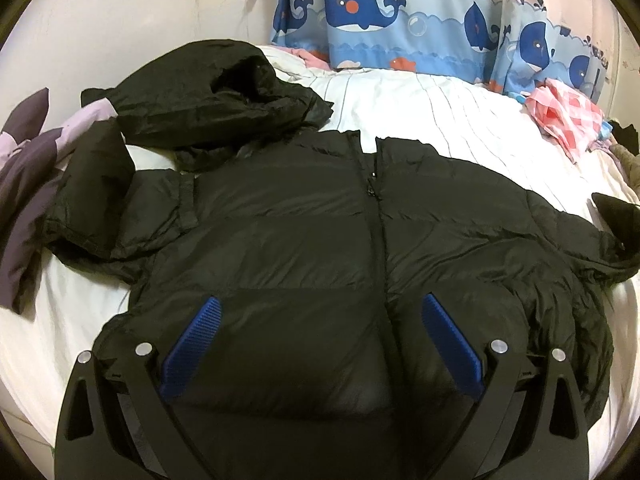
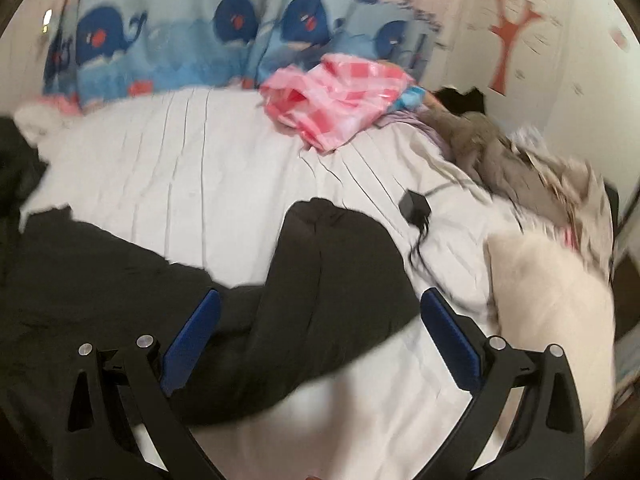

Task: Fold large clothes
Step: 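Grasp the jacket sleeve end with the right gripper and lift it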

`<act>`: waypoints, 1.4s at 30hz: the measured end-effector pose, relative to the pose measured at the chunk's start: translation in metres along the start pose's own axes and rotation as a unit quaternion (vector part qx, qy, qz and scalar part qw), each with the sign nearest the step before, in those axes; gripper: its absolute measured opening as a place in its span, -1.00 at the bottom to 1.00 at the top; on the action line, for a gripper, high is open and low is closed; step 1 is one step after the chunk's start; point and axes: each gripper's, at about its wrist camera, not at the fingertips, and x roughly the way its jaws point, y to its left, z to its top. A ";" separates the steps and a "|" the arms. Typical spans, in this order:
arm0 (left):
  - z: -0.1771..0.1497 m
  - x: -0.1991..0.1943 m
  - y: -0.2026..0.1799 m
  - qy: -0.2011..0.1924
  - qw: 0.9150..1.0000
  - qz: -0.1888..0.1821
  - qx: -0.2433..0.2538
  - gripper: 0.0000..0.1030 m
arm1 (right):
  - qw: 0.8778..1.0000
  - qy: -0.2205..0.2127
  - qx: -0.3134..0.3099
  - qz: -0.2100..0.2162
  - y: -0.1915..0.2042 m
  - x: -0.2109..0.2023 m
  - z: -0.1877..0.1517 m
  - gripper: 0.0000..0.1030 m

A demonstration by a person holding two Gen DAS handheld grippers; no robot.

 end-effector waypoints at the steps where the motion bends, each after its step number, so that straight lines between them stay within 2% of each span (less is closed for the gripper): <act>1: 0.000 0.001 -0.001 -0.001 1.000 0.000 0.001 0.87 | 1.000 0.003 -0.026 -0.015 0.005 0.013 0.007 0.87; 3: 0.000 0.004 -0.002 -0.002 1.000 0.003 0.007 0.87 | 0.995 0.040 -0.078 -0.048 0.020 0.051 0.016 0.87; 5: 0.001 0.004 -0.005 -0.004 1.000 0.001 0.011 0.87 | 0.982 0.110 -0.118 -0.103 0.019 0.104 0.007 0.86; 6: 0.001 0.003 -0.005 -0.004 1.000 0.001 0.012 0.87 | 0.979 0.132 -0.096 -0.125 0.002 0.120 0.003 0.86; 7: 0.001 0.003 -0.005 -0.007 1.000 -0.001 0.011 0.87 | 0.981 0.141 -0.016 -0.130 -0.033 0.122 -0.001 0.86; 8: 0.002 0.002 -0.004 -0.008 1.000 -0.003 0.010 0.87 | 0.981 0.132 0.082 -0.112 -0.072 0.113 -0.009 0.86; 9: 0.001 0.001 -0.003 -0.012 1.000 -0.005 0.009 0.87 | 0.971 0.120 0.186 -0.092 -0.116 0.099 -0.026 0.86; 10: 0.001 0.000 -0.002 -0.014 1.000 -0.008 0.006 0.87 | 0.961 0.113 0.240 -0.080 -0.144 0.087 -0.043 0.86; 12: 0.002 0.001 0.000 -0.014 1.000 -0.013 0.002 0.87 | 0.944 0.107 0.308 -0.045 -0.181 0.072 -0.071 0.86; 14: 0.002 0.002 0.002 -0.011 1.000 -0.018 -0.003 0.87 | 0.934 0.096 0.343 -0.001 -0.201 0.060 -0.088 0.86; 16: 0.003 0.003 0.003 -0.008 1.000 -0.021 -0.007 0.87 | 0.935 0.091 0.339 0.039 -0.199 0.050 -0.086 0.86; 18: 0.003 0.004 0.002 -0.006 1.000 -0.023 -0.010 0.87 | 0.941 0.112 0.311 0.078 -0.189 0.056 -0.077 0.86; 20: 0.002 0.007 0.000 -0.003 1.000 -0.019 -0.005 0.87 | 0.936 0.136 0.310 0.091 -0.180 0.066 -0.070 0.86; 23: 0.001 0.007 -0.001 -0.004 1.000 -0.026 -0.006 0.87 | 0.923 0.140 0.346 0.096 -0.175 0.082 -0.074 0.86; 24: 0.001 0.007 -0.001 -0.003 1.000 -0.027 -0.006 0.87 | 0.916 0.137 0.362 0.109 -0.179 0.090 -0.079 0.82; 25: 0.001 0.008 -0.001 -0.003 1.000 -0.023 -0.003 0.87 | 0.908 0.139 0.371 0.134 -0.181 0.098 -0.081 0.39; 26: 0.001 0.008 -0.002 -0.002 1.000 -0.020 -0.001 0.87 | 0.895 0.148 0.382 0.175 -0.180 0.108 -0.083 -0.08; 27: 0.001 0.008 -0.002 -0.002 1.000 -0.022 -0.003 0.87 | 0.886 0.158 0.386 0.200 -0.177 0.113 -0.078 -0.22; 29: 0.002 0.009 -0.001 -0.002 0.999 -0.032 -0.013 0.87 | 0.897 0.143 0.358 0.215 -0.168 0.109 -0.055 -0.61; 30: 0.002 0.009 0.000 0.000 0.999 -0.035 -0.016 0.87 | 0.898 0.124 0.351 0.234 -0.164 0.102 -0.037 -0.67; 32: 0.005 0.008 0.003 -0.002 0.998 -0.056 -0.032 0.87 | 0.891 0.064 0.352 0.279 -0.163 0.081 0.003 -0.80; 34: 0.010 0.001 0.012 -0.015 0.994 -0.085 -0.061 0.87 | 0.868 -0.041 0.355 0.346 -0.173 0.042 0.057 -0.81; 36: 0.014 -0.006 0.021 -0.030 0.988 -0.115 -0.096 0.87 | 0.848 -0.126 0.345 0.383 -0.181 0.008 0.095 -0.81; 38: 0.016 -0.008 0.031 -0.033 0.977 -0.157 -0.138 0.87 | 0.820 -0.221 0.344 0.402 -0.193 -0.019 0.120 -0.82; 39: 0.016 -0.006 0.033 -0.028 0.974 -0.168 -0.148 0.87 | 0.816 -0.241 0.357 0.387 -0.201 -0.015 0.122 -0.82; 40: 0.015 -0.002 0.034 -0.020 0.971 -0.178 -0.156 0.87 | 0.814 -0.239 0.375 0.373 -0.208 -0.003 0.118 -0.82; 41: 0.013 0.004 0.033 -0.010 0.970 -0.182 -0.159 0.87 | 0.816 -0.209 0.410 0.350 -0.216 0.027 0.107 -0.80; 42: 0.012 0.008 0.031 -0.003 0.971 -0.182 -0.158 0.87 | 0.823 -0.148 0.449 0.315 -0.222 0.064 0.089 -0.75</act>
